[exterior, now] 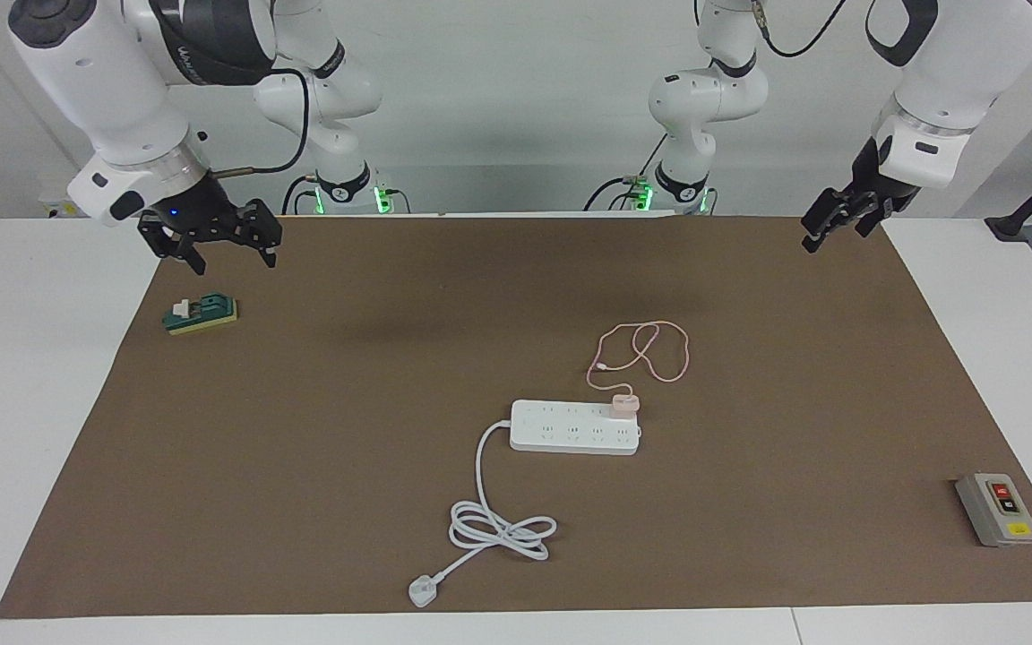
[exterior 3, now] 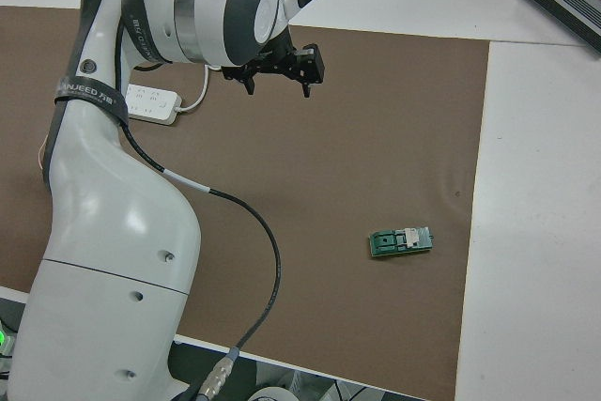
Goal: Unplug charger and place it aside
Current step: 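Move the left gripper toward the pink charger while the right gripper approaches the strip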
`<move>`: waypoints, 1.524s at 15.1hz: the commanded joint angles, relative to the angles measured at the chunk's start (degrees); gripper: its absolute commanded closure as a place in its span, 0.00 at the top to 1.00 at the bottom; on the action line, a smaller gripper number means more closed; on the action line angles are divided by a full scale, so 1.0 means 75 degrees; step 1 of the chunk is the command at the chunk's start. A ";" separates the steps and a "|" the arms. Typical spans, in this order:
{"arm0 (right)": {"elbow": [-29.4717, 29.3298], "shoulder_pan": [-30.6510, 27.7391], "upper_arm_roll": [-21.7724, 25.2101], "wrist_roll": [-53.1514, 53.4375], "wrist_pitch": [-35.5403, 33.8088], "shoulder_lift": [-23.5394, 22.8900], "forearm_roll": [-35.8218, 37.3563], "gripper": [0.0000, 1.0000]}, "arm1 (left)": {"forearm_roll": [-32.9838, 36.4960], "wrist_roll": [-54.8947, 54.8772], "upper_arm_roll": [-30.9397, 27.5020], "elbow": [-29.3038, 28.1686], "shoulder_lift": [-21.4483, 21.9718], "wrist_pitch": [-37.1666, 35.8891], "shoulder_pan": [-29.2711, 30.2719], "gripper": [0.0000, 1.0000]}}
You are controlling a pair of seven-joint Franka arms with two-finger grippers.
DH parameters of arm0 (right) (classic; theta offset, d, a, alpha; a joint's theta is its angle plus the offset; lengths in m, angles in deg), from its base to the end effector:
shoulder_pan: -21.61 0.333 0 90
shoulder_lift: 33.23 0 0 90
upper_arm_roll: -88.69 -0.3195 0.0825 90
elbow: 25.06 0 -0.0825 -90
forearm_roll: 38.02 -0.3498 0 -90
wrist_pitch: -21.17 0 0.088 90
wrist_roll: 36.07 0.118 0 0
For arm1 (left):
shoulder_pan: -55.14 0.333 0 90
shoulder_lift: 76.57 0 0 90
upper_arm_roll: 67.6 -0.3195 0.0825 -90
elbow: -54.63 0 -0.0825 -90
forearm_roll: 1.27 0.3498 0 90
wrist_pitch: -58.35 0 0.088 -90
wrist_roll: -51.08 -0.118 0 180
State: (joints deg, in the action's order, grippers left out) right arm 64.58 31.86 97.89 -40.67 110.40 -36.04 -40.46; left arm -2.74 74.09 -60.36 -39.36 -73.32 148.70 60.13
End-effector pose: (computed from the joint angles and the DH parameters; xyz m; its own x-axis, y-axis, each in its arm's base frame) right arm 0.5319 0.0170 0.5932 0.9937 0.0987 -0.0526 0.0967 -0.9945 -0.0390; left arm 0.5018 -0.0247 0.6158 0.9348 0.3548 -0.0139 0.3550 -0.9348 0.0142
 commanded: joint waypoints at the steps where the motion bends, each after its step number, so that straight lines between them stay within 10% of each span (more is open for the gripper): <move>1: 0.0141 0.0191 -0.0044 -0.0113 -0.0049 0.0163 0.0020 1.00 | 0.0067 0.1754 0.0346 0.0298 -0.0351 -0.0012 0.0224 1.00; 18: 0.1312 0.1575 -0.0114 -0.0254 0.2199 0.0339 -0.0636 1.00 | 0.1449 1.0346 0.2070 0.1716 -0.2858 0.0597 -0.0523 1.00; 23: 0.1372 0.1633 -0.0114 0.2552 0.2972 -0.0105 -0.1761 1.00 | 0.1895 1.1522 0.2094 0.1704 -0.3257 0.0855 -0.1156 1.00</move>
State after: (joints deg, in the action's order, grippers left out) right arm 74.27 44.13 97.38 -29.93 129.82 -35.73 -51.30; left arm 9.99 158.00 -44.42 -28.48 -95.71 154.85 53.21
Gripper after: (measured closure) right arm 0.000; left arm 0.000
